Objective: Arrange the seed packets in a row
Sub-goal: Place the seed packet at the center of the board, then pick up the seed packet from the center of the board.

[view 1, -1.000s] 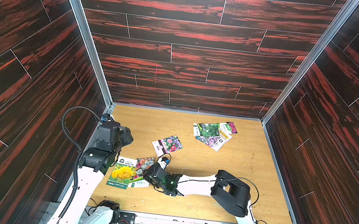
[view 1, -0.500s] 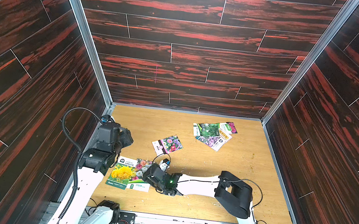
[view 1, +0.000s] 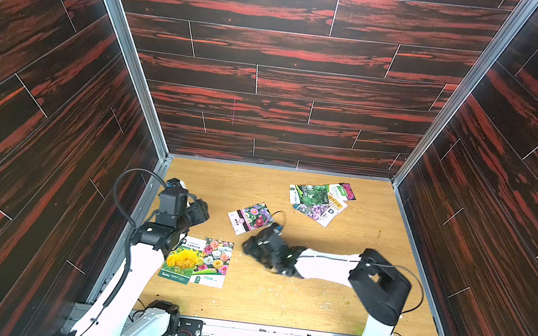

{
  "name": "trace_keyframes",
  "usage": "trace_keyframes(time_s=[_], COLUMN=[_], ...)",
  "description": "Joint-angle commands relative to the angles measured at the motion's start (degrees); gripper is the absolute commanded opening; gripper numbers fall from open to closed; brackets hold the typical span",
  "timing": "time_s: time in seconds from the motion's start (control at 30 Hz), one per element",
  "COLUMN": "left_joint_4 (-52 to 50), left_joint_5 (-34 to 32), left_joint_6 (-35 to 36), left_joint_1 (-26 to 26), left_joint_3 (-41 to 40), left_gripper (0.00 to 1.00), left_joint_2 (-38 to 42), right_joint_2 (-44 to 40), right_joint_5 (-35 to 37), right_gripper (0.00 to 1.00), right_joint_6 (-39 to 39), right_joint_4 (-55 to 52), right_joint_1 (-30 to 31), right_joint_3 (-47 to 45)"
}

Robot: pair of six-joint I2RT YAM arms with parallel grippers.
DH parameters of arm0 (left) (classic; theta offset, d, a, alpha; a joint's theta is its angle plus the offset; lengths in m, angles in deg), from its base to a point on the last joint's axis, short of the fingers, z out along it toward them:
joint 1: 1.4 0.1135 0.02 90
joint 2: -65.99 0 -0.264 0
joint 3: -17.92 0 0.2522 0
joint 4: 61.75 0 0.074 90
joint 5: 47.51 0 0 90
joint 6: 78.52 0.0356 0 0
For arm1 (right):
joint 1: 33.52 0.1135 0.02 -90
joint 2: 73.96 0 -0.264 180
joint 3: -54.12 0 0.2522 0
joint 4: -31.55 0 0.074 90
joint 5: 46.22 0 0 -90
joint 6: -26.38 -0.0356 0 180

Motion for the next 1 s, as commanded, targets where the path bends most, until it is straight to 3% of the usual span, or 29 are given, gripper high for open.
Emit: trace_keyframes(time_s=[0.0, 0.1, 0.27, 0.47, 0.7, 0.87, 0.97], left_joint_4=[13.96, 18.79, 12.37, 9.53, 6.90, 10.01, 13.89], left_joint_5=[9.59, 14.57, 17.06, 17.42, 17.62, 25.52, 30.43], left_joint_6=[-2.57, -0.50, 3.51, 3.23, 2.75, 1.10, -1.06], left_joint_1=[0.11, 0.10, 0.15, 0.00, -0.26, -1.44, -2.54], left_joint_3=[-3.93, -1.91, 9.71, 17.79, 20.35, 19.50, 18.57], left_gripper=[0.68, 0.70, 0.70, 0.70, 0.70, 0.68, 0.62], left_joint_2=[-6.78, -16.69, -34.12, -47.36, -52.98, -54.28, -54.90], right_joint_2=[-1.38, -0.51, 3.36, 11.59, 17.51, 21.03, 21.93], right_joint_5=[-8.62, -14.07, -20.25, -28.47, -34.82, -39.78, -41.01], right_gripper=[0.85, 0.85, 0.85, 0.84, 0.84, 0.82, 0.81], right_joint_6=[5.76, 9.19, 12.90, 15.27, 16.69, 14.84, 14.30], right_joint_4=[3.96, 4.08, 3.07, 0.23, -0.56, 2.37, 3.03], right_joint_1=[-6.59, -11.73, -18.66, -24.35, -24.77, -24.43, -24.07], right_joint_3=[-2.36, -1.47, 3.13, 12.25, 17.88, 19.55, 19.96])
